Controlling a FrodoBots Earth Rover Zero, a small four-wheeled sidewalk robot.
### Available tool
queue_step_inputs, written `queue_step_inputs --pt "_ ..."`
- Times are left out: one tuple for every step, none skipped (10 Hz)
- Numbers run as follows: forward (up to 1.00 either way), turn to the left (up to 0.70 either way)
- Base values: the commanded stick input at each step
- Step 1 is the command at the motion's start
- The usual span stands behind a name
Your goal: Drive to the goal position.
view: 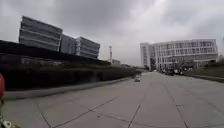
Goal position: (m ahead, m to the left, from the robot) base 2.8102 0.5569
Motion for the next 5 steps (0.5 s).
queue_step_inputs --pt "0.00 -0.70" --pt "0.00 -0.70" --pt "0.00 -0.70" --pt "0.00 -0.70" --pt "0.00 -0.70"
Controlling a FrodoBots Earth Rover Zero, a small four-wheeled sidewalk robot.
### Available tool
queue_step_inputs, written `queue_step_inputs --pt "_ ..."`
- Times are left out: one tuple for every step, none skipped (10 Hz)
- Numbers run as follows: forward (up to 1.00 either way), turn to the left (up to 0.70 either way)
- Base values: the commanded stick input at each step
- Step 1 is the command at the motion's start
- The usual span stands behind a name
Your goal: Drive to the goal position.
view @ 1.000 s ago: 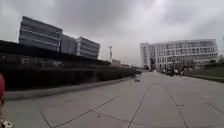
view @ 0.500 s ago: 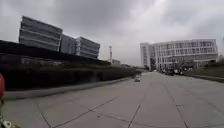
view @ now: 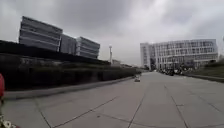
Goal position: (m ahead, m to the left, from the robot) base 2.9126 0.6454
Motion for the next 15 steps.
queue_step_inputs --pt "0.00 -0.70" --pt "0.00 -0.70" --pt "0.00 -0.70" --pt "0.00 -0.69" --pt "0.00 -0.53" --pt "0.00 -0.37" --pt "0.00 -0.21" --pt "0.00 -0.05" --pt "0.00 -0.13" --pt "0.00 -0.31" --pt "0.00 -0.49" --pt "0.00 -0.68" --pt "0.00 -0.52" --pt "0.00 -0.32" --pt "0.00 -0.12"
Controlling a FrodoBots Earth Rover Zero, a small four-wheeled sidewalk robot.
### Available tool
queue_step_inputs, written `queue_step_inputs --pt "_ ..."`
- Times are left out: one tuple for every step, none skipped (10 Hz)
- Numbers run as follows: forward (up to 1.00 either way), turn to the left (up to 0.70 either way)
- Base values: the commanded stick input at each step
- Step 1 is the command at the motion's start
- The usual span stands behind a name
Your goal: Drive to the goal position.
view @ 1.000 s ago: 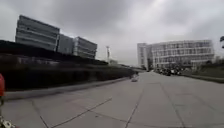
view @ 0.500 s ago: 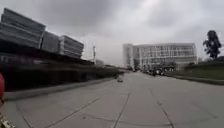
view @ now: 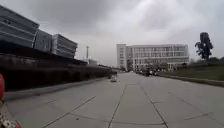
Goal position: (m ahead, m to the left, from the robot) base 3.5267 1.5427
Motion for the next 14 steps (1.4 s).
queue_step_inputs --pt "0.14 0.00" --pt "0.51 0.00" --pt "0.70 0.00" --pt "0.70 0.00" --pt "0.70 0.00" --pt "0.70 0.00" --pt "0.70 0.00" --pt "0.70 0.00" --pt "0.70 0.00" --pt "0.70 0.00" --pt "0.70 0.00" --pt "0.70 0.00" --pt "0.70 0.00" --pt "0.70 0.00"
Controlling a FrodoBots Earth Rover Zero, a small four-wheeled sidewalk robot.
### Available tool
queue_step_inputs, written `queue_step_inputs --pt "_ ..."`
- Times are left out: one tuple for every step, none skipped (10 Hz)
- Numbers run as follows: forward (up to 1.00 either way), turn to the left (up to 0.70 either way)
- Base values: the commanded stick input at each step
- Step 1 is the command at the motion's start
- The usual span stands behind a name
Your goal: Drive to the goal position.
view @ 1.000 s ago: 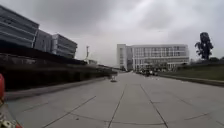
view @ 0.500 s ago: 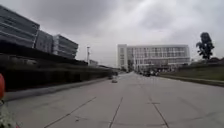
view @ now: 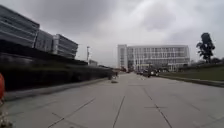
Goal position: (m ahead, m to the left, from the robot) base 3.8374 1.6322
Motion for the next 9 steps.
queue_step_inputs --pt "0.70 0.00" --pt "0.70 0.00" --pt "0.70 0.00" --pt "0.70 0.00" --pt "0.70 0.00" --pt "0.70 0.00" --pt "0.70 0.00" --pt "0.70 0.00" --pt "0.70 0.00"
